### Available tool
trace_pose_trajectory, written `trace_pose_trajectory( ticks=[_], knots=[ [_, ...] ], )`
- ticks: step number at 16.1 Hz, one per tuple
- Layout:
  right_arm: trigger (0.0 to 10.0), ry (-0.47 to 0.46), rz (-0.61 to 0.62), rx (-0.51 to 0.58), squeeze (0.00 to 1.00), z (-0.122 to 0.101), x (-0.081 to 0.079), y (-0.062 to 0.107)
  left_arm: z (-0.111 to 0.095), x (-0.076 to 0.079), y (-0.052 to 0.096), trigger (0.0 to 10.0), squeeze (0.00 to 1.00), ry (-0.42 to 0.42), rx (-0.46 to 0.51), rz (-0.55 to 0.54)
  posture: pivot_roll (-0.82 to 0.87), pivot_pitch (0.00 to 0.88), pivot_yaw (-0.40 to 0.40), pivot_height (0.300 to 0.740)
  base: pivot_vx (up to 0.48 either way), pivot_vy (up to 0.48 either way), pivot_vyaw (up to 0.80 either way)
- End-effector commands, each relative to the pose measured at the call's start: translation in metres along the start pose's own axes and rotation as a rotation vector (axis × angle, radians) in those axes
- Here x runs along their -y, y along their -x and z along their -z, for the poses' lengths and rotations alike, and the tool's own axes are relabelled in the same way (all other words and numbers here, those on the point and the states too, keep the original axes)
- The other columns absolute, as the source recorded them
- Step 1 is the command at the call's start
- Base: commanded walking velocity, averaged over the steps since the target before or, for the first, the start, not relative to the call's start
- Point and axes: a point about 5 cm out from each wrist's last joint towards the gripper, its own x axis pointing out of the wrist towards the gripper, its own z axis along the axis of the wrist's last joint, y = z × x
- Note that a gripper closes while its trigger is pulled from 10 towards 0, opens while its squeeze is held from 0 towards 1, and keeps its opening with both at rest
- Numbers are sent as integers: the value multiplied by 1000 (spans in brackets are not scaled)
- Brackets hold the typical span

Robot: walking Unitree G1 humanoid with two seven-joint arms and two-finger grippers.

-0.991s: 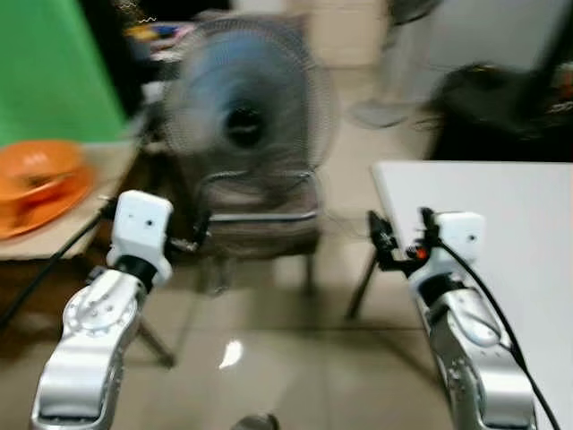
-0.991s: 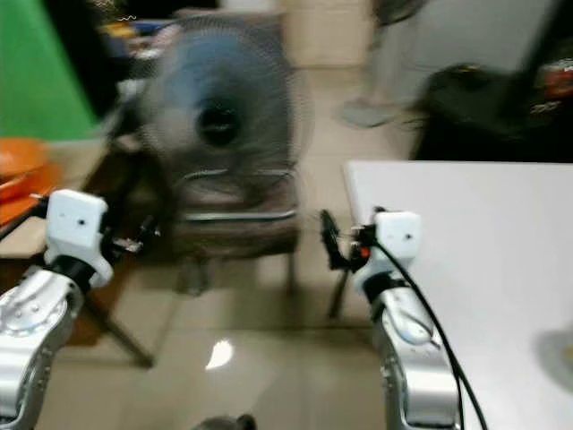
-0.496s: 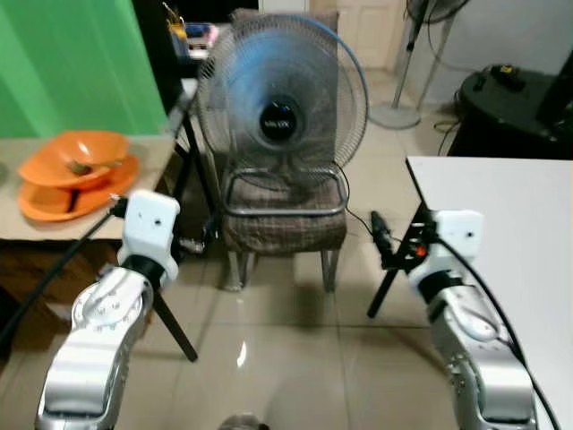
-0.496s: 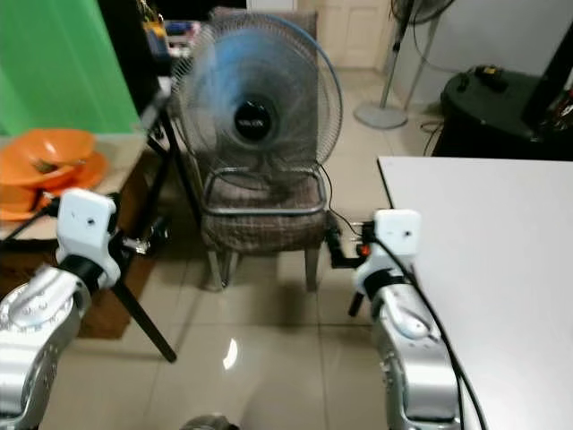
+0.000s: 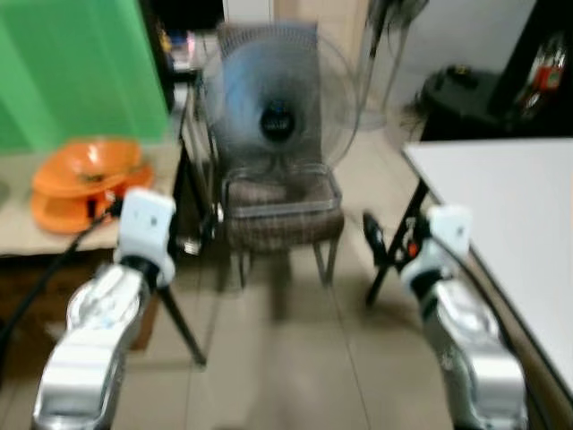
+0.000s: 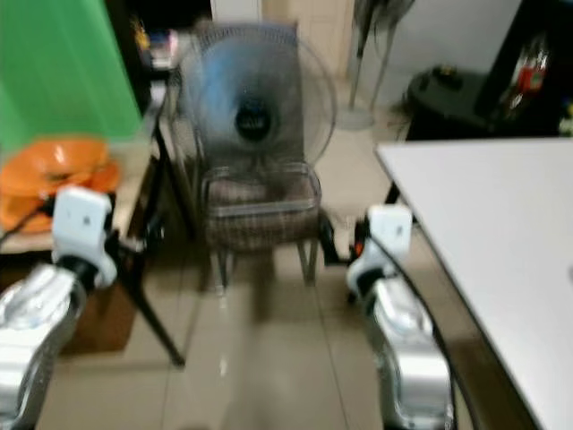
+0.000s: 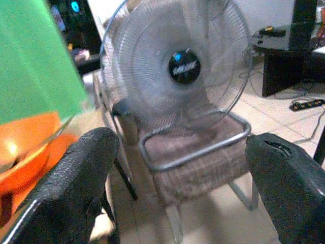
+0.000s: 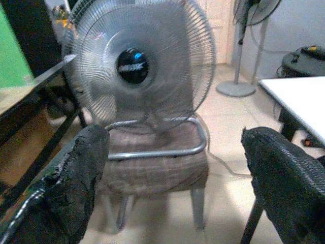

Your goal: Setting the table

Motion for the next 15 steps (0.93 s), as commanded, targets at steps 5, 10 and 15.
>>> trace_pose_trajectory(
  ticks=[5,10,15],
  knots=[
    [10000,-34,-22,10,1000,-3,-5,-4,-6,-3,-3,10000,0,-8,17,-5,169,0,29,740,0,309,0],
    [10000,-25,-46,4,1000,-2,-7,-9,-11,-4,-6,10000,0,-34,30,-8,182,0,29,740,0,0,160],
    [10000,-17,-66,3,1000,-2,-7,-13,-12,-5,-5,10000,0,-32,33,-16,192,0,20,740,0,0,800]
  ],
)
